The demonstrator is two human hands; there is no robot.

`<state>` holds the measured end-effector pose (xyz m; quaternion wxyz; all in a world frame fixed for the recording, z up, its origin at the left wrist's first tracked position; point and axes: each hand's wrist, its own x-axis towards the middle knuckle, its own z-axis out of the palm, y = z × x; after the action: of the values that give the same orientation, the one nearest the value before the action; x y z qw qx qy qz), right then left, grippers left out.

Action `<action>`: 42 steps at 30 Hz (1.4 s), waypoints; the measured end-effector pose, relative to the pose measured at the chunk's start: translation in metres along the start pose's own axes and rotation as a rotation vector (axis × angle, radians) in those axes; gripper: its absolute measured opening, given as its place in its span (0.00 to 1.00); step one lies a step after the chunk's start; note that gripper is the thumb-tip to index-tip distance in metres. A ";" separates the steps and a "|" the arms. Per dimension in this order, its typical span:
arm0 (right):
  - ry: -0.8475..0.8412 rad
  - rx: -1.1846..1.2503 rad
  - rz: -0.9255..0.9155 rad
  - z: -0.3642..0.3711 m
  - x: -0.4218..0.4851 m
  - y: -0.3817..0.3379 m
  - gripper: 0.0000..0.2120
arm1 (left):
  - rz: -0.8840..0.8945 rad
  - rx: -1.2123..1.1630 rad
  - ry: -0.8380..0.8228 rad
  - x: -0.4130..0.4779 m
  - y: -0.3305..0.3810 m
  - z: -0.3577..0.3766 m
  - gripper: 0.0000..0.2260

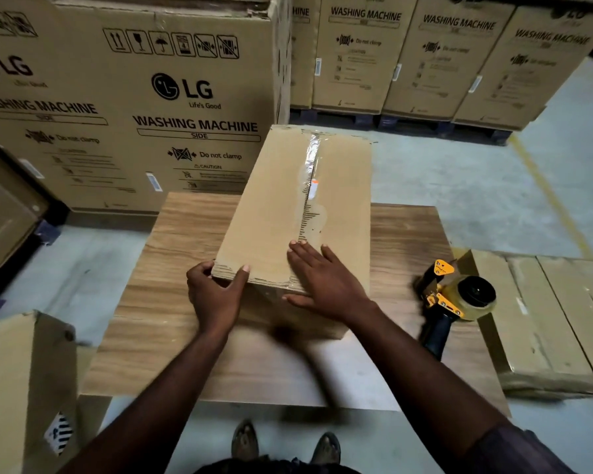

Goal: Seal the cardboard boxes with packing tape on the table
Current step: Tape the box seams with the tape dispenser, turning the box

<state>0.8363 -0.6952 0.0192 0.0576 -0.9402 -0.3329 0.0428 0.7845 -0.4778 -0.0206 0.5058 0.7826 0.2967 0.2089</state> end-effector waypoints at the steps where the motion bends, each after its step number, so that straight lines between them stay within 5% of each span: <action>1: -0.014 0.012 -0.002 -0.002 -0.005 0.008 0.44 | 0.010 0.015 -0.046 -0.006 0.002 -0.002 0.28; 10: 0.084 -0.033 0.083 0.008 -0.045 0.015 0.48 | 0.106 0.245 -0.257 -0.043 0.031 -0.019 0.30; 16: 0.212 -0.104 0.098 0.025 -0.057 0.009 0.42 | 0.652 0.354 -0.374 -0.058 0.059 0.009 0.32; 19: 0.302 -0.096 0.099 0.033 -0.064 0.010 0.38 | 0.709 0.578 -0.525 -0.058 0.054 0.026 0.35; 24: 0.338 -0.037 0.075 0.033 -0.083 0.024 0.36 | 0.871 0.835 -0.537 -0.055 0.039 0.023 0.38; 29: 0.247 0.095 0.461 0.032 -0.116 0.071 0.53 | 0.846 0.865 -0.514 -0.058 0.040 0.026 0.40; 36: 0.180 0.757 1.275 0.098 -0.190 0.177 0.38 | 0.818 0.906 -0.482 -0.062 0.041 0.029 0.41; 42: 0.278 1.664 1.437 0.125 -0.193 0.194 0.21 | 0.843 0.927 -0.466 -0.061 0.038 0.031 0.40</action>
<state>0.7924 -0.9563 -0.1228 0.6700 -0.5788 0.4323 0.1708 0.7689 -0.5516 -0.0002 0.0429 0.9927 -0.0926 0.0649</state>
